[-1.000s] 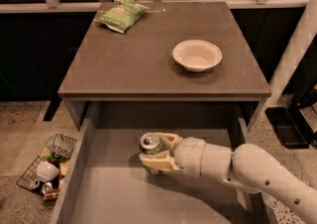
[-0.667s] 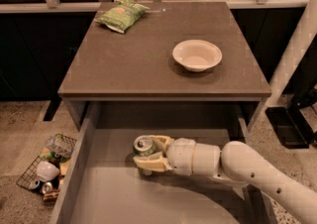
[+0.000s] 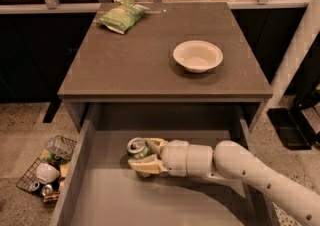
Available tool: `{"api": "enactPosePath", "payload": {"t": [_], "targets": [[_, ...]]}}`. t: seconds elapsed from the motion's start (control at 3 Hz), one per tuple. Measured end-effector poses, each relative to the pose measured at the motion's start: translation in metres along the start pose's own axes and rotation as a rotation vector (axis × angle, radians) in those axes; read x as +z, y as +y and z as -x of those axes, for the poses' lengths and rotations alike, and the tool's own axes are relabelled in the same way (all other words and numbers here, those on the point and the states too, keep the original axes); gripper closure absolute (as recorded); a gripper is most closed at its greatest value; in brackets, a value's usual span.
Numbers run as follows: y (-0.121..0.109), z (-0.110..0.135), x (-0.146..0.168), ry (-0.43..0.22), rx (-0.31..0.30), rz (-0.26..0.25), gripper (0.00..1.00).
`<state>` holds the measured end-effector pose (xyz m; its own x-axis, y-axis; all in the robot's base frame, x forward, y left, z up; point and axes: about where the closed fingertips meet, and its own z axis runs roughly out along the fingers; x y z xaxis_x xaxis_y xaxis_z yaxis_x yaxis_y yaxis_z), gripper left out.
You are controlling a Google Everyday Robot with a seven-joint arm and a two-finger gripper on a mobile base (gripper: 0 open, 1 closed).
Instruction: Place green can into top drawer
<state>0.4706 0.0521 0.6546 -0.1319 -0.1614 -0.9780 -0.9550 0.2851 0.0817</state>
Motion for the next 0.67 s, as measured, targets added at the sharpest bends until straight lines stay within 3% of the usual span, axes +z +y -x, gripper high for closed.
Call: {"api": "enactPosePath", "payload": {"t": [0.33,0.67], "targets": [[0.0001,0.0005,-0.0001,0.000,0.000,0.000,0.84],[0.0001,0.0006,0.0000,0.000,0.000,0.000,0.61]]}}
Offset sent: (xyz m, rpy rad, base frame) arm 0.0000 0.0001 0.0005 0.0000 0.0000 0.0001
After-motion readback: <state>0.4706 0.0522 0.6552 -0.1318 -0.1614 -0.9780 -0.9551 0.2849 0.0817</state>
